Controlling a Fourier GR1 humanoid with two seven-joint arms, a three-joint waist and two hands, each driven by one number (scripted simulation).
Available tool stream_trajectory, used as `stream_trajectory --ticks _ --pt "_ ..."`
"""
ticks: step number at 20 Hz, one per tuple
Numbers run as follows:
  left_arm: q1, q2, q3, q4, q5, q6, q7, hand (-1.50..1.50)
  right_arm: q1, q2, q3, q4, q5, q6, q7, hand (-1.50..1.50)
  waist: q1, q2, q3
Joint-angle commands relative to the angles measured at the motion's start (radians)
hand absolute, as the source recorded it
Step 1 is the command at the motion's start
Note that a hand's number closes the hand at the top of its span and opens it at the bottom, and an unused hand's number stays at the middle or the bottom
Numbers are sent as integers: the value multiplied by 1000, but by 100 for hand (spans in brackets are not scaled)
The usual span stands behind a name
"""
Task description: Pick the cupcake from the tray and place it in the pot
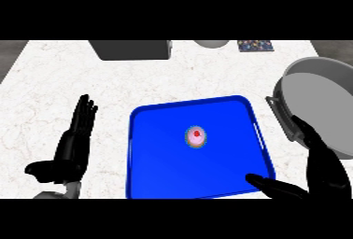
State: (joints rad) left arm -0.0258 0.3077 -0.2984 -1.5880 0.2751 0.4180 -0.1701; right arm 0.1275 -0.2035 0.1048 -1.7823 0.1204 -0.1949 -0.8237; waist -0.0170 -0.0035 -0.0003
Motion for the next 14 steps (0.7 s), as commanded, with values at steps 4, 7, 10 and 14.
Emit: stream_trajectory --ticks 4,7,10,14 --pt "-20 -10 16 38 2 -25 -3 0 100 -94 105 -132 318 -55 284 -150 5 3 -3" --pt "-16 1 11 33 -5 -43 -23 0 102 -180 152 -128 475 12 435 -150 17 6 -7" --pt "-13 -29 -3 20 -12 -17 -8 0 138 -191 203 -189 608 56 606 -150 12 2 -5" --pt "10 -19 22 70 0 -68 -57 0 94 -110 344 -262 752 160 849 -150 17 3 -3"
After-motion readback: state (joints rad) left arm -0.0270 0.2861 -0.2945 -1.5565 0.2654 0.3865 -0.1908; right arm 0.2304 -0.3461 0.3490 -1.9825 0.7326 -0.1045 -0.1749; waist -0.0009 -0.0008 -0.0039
